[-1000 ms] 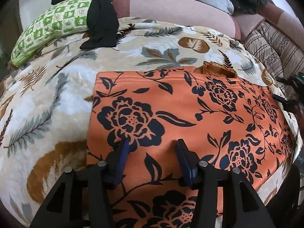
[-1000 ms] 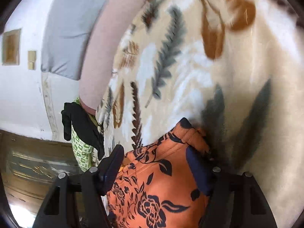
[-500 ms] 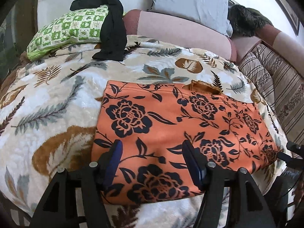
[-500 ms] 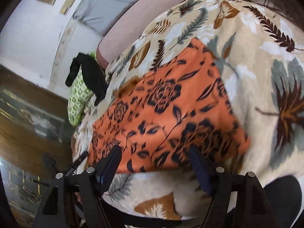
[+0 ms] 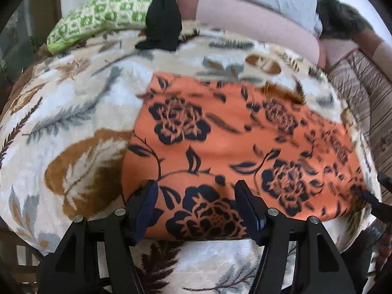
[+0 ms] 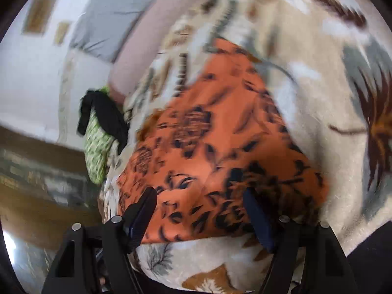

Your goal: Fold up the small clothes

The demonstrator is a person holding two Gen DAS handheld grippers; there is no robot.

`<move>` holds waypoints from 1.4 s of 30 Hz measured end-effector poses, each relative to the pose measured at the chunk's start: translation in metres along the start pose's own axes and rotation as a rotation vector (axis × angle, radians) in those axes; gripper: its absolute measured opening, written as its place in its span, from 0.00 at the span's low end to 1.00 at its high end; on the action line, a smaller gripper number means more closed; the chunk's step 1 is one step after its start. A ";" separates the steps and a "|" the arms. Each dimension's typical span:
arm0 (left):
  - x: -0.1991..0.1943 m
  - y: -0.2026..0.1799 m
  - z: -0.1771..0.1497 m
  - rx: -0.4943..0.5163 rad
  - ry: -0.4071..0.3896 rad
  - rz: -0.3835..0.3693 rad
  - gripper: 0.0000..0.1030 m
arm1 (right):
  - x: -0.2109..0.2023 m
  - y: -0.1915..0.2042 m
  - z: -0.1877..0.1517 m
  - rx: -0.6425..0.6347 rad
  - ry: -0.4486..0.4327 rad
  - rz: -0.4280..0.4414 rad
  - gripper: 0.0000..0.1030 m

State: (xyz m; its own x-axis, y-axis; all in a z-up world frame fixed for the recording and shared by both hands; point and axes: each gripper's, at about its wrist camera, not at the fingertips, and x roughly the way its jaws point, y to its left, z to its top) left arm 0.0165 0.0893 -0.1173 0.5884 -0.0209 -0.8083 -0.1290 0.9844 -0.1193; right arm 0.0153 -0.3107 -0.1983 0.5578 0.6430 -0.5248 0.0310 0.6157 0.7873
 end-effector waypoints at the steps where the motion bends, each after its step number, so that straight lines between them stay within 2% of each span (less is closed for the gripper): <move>1: -0.005 -0.001 0.001 0.009 -0.025 0.004 0.64 | 0.000 0.006 -0.001 -0.032 0.007 0.015 0.74; 3: -0.004 -0.001 0.002 0.030 -0.035 0.022 0.64 | 0.008 0.006 -0.002 -0.063 0.023 0.001 0.80; 5: 0.015 0.005 -0.002 0.026 0.033 0.060 0.64 | 0.025 -0.012 -0.003 -0.013 0.063 -0.088 0.80; 6: 0.024 0.009 -0.005 0.016 0.070 0.072 0.64 | 0.027 -0.021 -0.004 0.028 0.063 -0.064 0.80; 7: 0.026 0.010 -0.007 0.015 0.073 0.069 0.64 | 0.021 -0.022 -0.003 0.045 0.034 -0.040 0.80; 9: 0.020 0.006 -0.008 0.030 0.049 0.079 0.64 | 0.015 -0.013 -0.002 0.038 0.032 -0.045 0.80; 12: 0.009 0.002 -0.006 0.039 0.001 0.053 0.64 | 0.003 0.016 -0.001 -0.100 -0.002 -0.029 0.80; 14: 0.010 0.008 -0.006 0.027 -0.004 0.067 0.64 | 0.004 0.020 -0.001 -0.142 -0.003 -0.027 0.80; 16: 0.022 0.017 -0.010 0.008 0.044 0.070 0.64 | 0.015 -0.001 -0.001 -0.082 0.023 -0.100 0.80; 17: 0.022 0.018 -0.012 0.011 0.038 0.066 0.64 | 0.019 -0.016 -0.002 -0.020 0.036 -0.107 0.80; 18: 0.020 0.017 -0.013 0.024 0.028 0.068 0.64 | 0.014 -0.025 -0.004 0.019 0.004 -0.050 0.80; 19: 0.016 0.013 -0.013 0.038 0.025 0.074 0.64 | 0.010 -0.026 -0.005 0.031 -0.008 -0.035 0.80; 22: -0.002 0.008 -0.012 0.042 -0.035 0.047 0.64 | 0.005 -0.010 -0.004 -0.022 0.007 -0.061 0.80; 25: -0.013 0.011 -0.013 0.038 -0.096 0.054 0.64 | 0.000 -0.001 -0.005 -0.070 0.002 -0.052 0.80; 26: -0.008 0.015 -0.014 0.026 -0.079 0.069 0.65 | 0.003 -0.004 -0.005 -0.066 0.001 -0.064 0.80; 27: 0.003 0.021 -0.017 0.006 -0.027 0.089 0.65 | 0.008 -0.011 -0.003 -0.044 0.010 -0.085 0.80; 29: 0.018 0.031 -0.021 -0.032 0.049 0.098 0.65 | 0.012 -0.022 -0.005 -0.010 0.011 -0.065 0.80; 31: 0.013 0.036 -0.023 -0.071 0.032 0.082 0.65 | 0.010 -0.015 -0.006 -0.024 0.016 -0.077 0.80; 35: -0.002 0.029 -0.018 -0.007 -0.037 0.093 0.65 | 0.004 0.004 0.000 -0.110 -0.001 -0.075 0.80; 39: 0.020 0.035 -0.023 -0.006 0.048 0.119 0.65 | 0.012 -0.013 0.005 -0.052 0.015 -0.097 0.80; 42: 0.011 0.036 -0.022 -0.024 0.035 0.117 0.67 | 0.012 -0.024 0.004 -0.006 0.015 -0.076 0.80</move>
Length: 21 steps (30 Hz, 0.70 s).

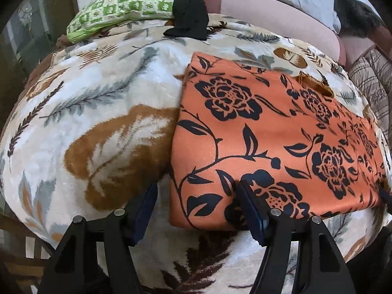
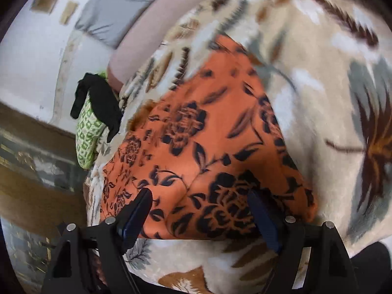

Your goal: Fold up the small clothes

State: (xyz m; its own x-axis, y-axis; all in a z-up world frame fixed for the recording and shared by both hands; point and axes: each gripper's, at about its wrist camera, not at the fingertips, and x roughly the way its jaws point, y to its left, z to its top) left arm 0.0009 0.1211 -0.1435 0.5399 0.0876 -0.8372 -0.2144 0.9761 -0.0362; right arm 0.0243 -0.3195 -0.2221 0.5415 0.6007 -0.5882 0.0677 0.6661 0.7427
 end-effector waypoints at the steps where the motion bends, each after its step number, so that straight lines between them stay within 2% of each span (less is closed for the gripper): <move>1: -0.007 -0.001 0.003 0.005 -0.024 -0.001 0.67 | -0.002 0.005 0.000 -0.014 0.004 -0.013 0.80; 3: -0.020 -0.004 0.007 0.027 -0.083 -0.004 0.66 | -0.008 0.018 0.001 -0.059 -0.013 -0.025 0.80; 6: -0.027 -0.008 0.010 0.036 -0.120 -0.027 0.67 | -0.014 0.032 0.002 -0.108 -0.030 0.015 0.80; 8: -0.019 -0.012 0.012 0.048 -0.098 -0.029 0.67 | -0.008 0.031 0.003 -0.113 -0.019 0.015 0.80; 10: -0.005 -0.014 0.008 0.064 -0.048 -0.022 0.69 | 0.005 0.015 0.004 -0.070 0.011 -0.035 0.80; 11: 0.005 -0.017 0.005 0.080 -0.005 -0.009 0.70 | 0.011 0.003 0.003 -0.031 0.027 -0.034 0.80; 12: 0.013 -0.016 0.002 0.084 0.020 -0.001 0.70 | 0.008 -0.002 0.003 -0.005 0.007 0.002 0.80; 15: 0.004 -0.012 0.006 0.037 -0.006 -0.014 0.70 | -0.005 0.005 0.006 -0.006 0.001 -0.015 0.80; 19: -0.020 -0.014 0.012 0.075 -0.107 -0.017 0.71 | -0.019 0.023 0.009 -0.068 -0.032 0.016 0.80; 21: -0.017 -0.013 0.010 0.074 -0.102 -0.024 0.73 | -0.019 0.026 0.009 -0.096 -0.038 0.024 0.80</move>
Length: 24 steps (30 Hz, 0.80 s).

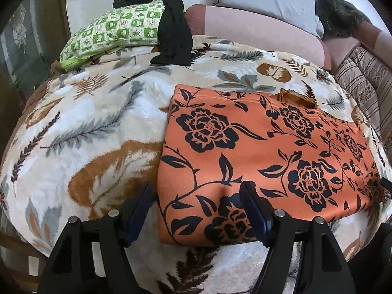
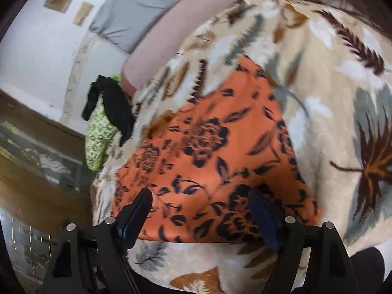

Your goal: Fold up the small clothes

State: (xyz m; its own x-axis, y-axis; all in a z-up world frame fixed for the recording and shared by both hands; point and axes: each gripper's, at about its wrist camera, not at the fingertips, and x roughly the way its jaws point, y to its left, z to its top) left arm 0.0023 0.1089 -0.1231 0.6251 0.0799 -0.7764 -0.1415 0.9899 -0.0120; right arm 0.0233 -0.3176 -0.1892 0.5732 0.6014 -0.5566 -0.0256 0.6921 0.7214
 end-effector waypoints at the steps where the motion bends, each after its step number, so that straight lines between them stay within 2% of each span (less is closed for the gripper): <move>1: 0.010 0.000 -0.002 0.008 0.035 0.017 0.73 | 0.003 -0.002 -0.001 0.000 0.011 -0.013 0.81; 2: 0.023 0.001 -0.006 0.018 0.093 0.043 0.73 | 0.011 -0.008 -0.003 0.012 0.036 -0.032 0.81; 3: 0.031 0.002 -0.007 0.014 0.118 0.040 0.74 | 0.020 -0.018 -0.005 0.046 0.071 -0.064 0.80; 5: 0.025 0.007 -0.005 -0.032 0.094 0.021 0.74 | 0.022 -0.025 -0.005 0.082 0.075 -0.044 0.80; 8: 0.011 0.001 0.007 -0.003 0.037 0.019 0.74 | 0.010 -0.007 0.008 0.018 0.048 -0.053 0.81; 12: 0.010 -0.015 0.027 0.019 -0.004 -0.030 0.74 | 0.016 0.010 0.044 -0.002 0.046 0.039 0.81; 15: 0.021 -0.028 0.038 0.029 -0.006 -0.048 0.74 | 0.040 0.014 0.078 -0.016 0.067 0.037 0.81; 18: 0.040 -0.039 0.039 0.049 0.012 -0.061 0.74 | 0.077 -0.001 0.113 0.035 0.110 0.061 0.81; 20: 0.055 -0.039 0.034 0.058 0.041 -0.034 0.74 | 0.102 -0.025 0.130 0.083 0.125 0.014 0.80; 21: 0.059 -0.038 0.035 0.061 0.031 -0.024 0.75 | 0.110 -0.039 0.137 0.120 0.124 -0.005 0.80; 23: 0.056 -0.036 0.038 0.050 0.033 -0.027 0.75 | 0.111 -0.061 0.148 0.228 0.085 0.057 0.80; 24: 0.055 -0.035 0.040 0.041 0.029 -0.034 0.75 | 0.108 -0.060 0.151 0.237 0.072 0.054 0.80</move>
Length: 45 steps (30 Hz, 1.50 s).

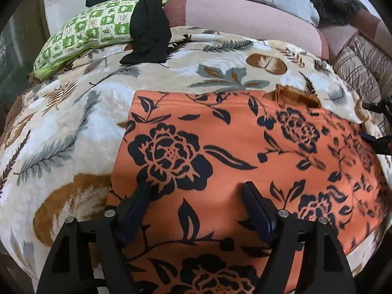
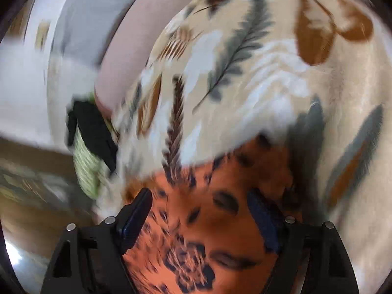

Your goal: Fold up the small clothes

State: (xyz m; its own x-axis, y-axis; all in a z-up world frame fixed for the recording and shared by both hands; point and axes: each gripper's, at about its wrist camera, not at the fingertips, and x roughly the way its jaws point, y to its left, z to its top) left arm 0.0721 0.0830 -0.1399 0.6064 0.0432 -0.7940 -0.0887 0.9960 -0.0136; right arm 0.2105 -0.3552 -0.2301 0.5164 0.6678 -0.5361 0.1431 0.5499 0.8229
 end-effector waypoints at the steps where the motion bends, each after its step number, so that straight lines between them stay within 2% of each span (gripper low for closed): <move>1: -0.001 0.002 0.001 -0.007 -0.009 0.002 0.75 | -0.005 0.006 0.000 -0.013 -0.015 -0.008 0.80; 2: -0.001 0.002 0.002 -0.010 -0.011 0.005 0.75 | -0.010 0.016 -0.002 -0.053 -0.030 0.001 0.81; 4: 0.003 0.003 0.000 -0.005 -0.004 0.001 0.76 | -0.009 0.028 -0.008 -0.109 -0.007 0.030 0.81; 5: 0.006 0.003 -0.001 0.005 -0.004 0.003 0.76 | -0.007 0.030 -0.010 -0.133 0.001 0.016 0.81; 7: 0.008 0.003 0.000 0.018 -0.009 0.005 0.77 | 0.000 0.019 -0.009 -0.152 0.003 -0.115 0.81; 9: 0.005 0.004 0.003 0.011 0.001 0.002 0.77 | -0.005 0.006 -0.007 -0.057 -0.023 -0.070 0.80; 11: -0.003 0.008 0.004 -0.022 -0.022 -0.010 0.77 | -0.015 0.026 -0.015 -0.103 -0.049 -0.070 0.80; 12: -0.007 0.008 0.004 -0.031 -0.028 -0.016 0.77 | -0.014 0.039 -0.021 -0.135 -0.035 -0.058 0.80; 15: -0.020 0.006 0.000 -0.019 -0.049 -0.028 0.77 | 0.003 0.081 -0.049 -0.235 0.098 0.053 0.81; 17: -0.026 0.002 -0.006 -0.001 -0.051 -0.045 0.77 | 0.031 0.108 -0.070 -0.295 0.238 0.113 0.81; 19: -0.027 -0.001 -0.012 0.014 -0.043 -0.052 0.77 | 0.073 0.124 -0.092 -0.328 0.395 0.131 0.81; 21: -0.024 -0.005 -0.017 0.028 -0.023 -0.053 0.77 | 0.111 0.128 -0.099 -0.349 0.475 0.088 0.81; 22: -0.023 -0.007 -0.018 0.035 -0.018 -0.048 0.77 | 0.128 0.127 -0.095 -0.360 0.465 0.045 0.81; 24: -0.025 -0.008 -0.019 0.044 -0.021 -0.045 0.77 | 0.139 0.119 -0.070 -0.254 0.378 0.100 0.80; 25: -0.027 -0.008 -0.020 0.046 -0.020 -0.050 0.77 | 0.132 0.115 -0.058 -0.178 0.311 0.119 0.80; 27: -0.027 -0.007 -0.020 0.036 -0.023 -0.056 0.77 | 0.105 0.112 -0.043 -0.148 0.178 0.100 0.80; 29: -0.027 -0.007 -0.019 0.026 -0.022 -0.063 0.77 | 0.084 0.107 -0.045 -0.149 0.168 0.084 0.80; 32: -0.028 -0.012 -0.019 0.012 -0.030 -0.083 0.77 | 0.028 0.094 -0.075 -0.196 0.139 0.072 0.80; 36: -0.029 -0.029 -0.016 0.036 -0.024 -0.077 0.77 | -0.039 0.067 -0.128 -0.162 0.118 0.103 0.83; 39: -0.037 -0.039 -0.015 0.049 -0.030 -0.069 0.77 | -0.057 0.050 -0.161 -0.134 0.142 0.157 0.83; 41: -0.044 -0.044 -0.015 0.063 -0.033 -0.069 0.77 | -0.052 0.033 -0.171 -0.109 0.165 0.161 0.83; 43: -0.044 -0.043 -0.018 0.075 -0.025 -0.077 0.81 | -0.045 0.012 -0.168 -0.064 0.122 0.068 0.83; 45: -0.031 -0.036 -0.021 0.087 0.019 -0.004 0.81 | -0.053 -0.002 -0.164 0.045 0.074 0.121 0.83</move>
State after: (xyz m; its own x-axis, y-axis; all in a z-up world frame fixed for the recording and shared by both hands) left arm 0.0394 0.0440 -0.1277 0.5915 0.0387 -0.8054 -0.0169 0.9992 0.0356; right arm 0.0446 -0.3097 -0.2339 0.4687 0.7638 -0.4437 0.1225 0.4412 0.8890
